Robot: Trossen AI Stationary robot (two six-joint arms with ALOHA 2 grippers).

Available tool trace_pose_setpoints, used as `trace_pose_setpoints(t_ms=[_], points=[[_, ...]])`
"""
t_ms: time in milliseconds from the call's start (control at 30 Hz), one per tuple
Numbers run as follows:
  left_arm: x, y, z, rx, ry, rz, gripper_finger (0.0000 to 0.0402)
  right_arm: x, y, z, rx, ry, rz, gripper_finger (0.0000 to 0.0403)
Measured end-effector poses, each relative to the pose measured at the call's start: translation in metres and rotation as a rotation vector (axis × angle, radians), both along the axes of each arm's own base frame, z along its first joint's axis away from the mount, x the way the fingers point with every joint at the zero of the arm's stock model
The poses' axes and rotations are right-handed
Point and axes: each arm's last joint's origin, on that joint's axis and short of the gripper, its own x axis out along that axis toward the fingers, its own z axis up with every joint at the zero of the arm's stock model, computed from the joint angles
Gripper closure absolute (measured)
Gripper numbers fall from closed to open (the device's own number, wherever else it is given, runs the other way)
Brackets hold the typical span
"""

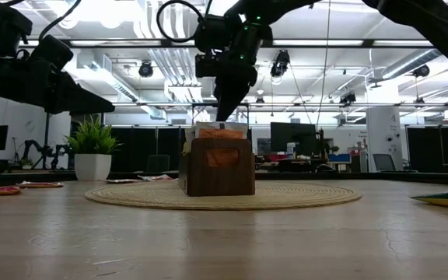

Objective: Pick & Place Tea
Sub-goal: Put the yellow tea bag into the top section of the wooden organizer

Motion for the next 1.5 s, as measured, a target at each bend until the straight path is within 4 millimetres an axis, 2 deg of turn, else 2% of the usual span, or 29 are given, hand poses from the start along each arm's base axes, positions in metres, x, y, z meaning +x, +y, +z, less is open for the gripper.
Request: trace_pose_setpoints(t_ms=[133,267,400,567,767,1000,1167,1400,1500], points=[[0.0,0.0,0.0,0.0,0.0,0.0,0.0199,0.001,-0.001,0.001,0.084,-0.028,-0.069,0.0227],[0.0,0.0,0.0,0.0,0.0,0.0,0.0199,0.003,-0.009,-0.004,0.242,-0.065,-0.22,0.0211],[0.0,0.0,0.0,0.0,0.0,0.0,0.0199,0.003,-0.013,-0.014,0.305,-0.044,-0.366,0.021],[0.0,0.0,0.0,0.0,0.0,0.0,0.0199,-0.001,-0.016,-0.031,0.329,-0.019,-0.425,0.0216],[0.0,0.0,0.0,0.0,0.0,0.0,0.0199,-0.005,-0.027,-0.044,0.329,-0.026,-0.457,0.0225],[0.0,0.0,0.0,0.0,0.0,-0.001,0.0199,-0.005,-0.029,-0.052,0.322,-0.045,-0.443,0.0234],[0.0,0.0,0.0,0.0,0.0,-0.001,0.0199,-0.005,-0.028,-0.052,0.309,-0.037,-0.405,0.0271],[0.0,0.0,0.0,0.0,0.0,-0.001,0.0199,-0.003,-0.019,-0.049,0.272,-0.029,-0.287,0.0383],[0.0,0.0,0.0,0.0,0.0,-0.001,0.0199,-0.003,-0.016,-0.046,0.264,-0.023,-0.262,0.0391]])
